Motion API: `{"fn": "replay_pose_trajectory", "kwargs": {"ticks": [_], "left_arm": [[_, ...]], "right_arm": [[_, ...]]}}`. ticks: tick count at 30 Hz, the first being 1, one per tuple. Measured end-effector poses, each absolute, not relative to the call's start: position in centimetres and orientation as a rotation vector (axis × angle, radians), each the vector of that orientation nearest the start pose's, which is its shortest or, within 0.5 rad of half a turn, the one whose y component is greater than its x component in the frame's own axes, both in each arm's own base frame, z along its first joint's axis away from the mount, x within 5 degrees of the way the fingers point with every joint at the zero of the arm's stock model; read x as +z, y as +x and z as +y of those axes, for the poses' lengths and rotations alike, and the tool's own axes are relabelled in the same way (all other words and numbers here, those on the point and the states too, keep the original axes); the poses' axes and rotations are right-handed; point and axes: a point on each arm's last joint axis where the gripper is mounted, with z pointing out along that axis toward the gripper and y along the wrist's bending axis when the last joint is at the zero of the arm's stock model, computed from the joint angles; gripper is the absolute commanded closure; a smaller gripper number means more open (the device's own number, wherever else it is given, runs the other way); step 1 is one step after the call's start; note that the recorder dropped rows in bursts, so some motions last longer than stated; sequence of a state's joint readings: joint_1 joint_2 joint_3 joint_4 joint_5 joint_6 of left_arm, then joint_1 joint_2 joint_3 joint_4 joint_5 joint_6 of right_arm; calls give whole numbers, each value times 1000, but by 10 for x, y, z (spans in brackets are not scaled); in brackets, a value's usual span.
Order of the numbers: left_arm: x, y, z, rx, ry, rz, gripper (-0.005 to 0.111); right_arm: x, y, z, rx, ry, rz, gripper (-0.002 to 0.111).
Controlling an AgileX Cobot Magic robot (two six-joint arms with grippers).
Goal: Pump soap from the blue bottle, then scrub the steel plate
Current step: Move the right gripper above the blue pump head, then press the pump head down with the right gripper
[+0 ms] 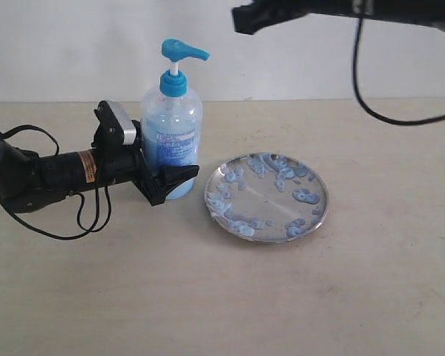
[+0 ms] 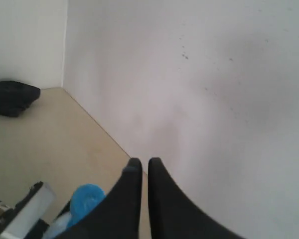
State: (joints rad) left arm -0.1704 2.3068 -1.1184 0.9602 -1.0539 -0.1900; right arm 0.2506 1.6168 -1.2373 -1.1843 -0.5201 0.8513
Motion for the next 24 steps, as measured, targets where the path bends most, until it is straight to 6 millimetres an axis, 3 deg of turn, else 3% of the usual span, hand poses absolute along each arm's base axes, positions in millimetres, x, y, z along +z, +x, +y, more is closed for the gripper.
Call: {"fn": "replay_pose_trajectory", "kwargs": {"ticks": [4, 9, 17, 24], "left_arm": [[74, 395, -134, -557, 1022, 1514, 103], [74, 395, -134, -557, 1022, 1514, 103], [74, 396, -133, -555, 1022, 1516, 103], [74, 396, -133, -556, 1022, 1519, 103]], "right_arm": [[344, 378, 168, 420, -840, 1433, 107], [322, 384, 193, 438, -913, 1503, 107], [315, 389, 193, 348, -881, 1577, 107], [303, 394, 194, 378, -832, 1656, 107]]}}
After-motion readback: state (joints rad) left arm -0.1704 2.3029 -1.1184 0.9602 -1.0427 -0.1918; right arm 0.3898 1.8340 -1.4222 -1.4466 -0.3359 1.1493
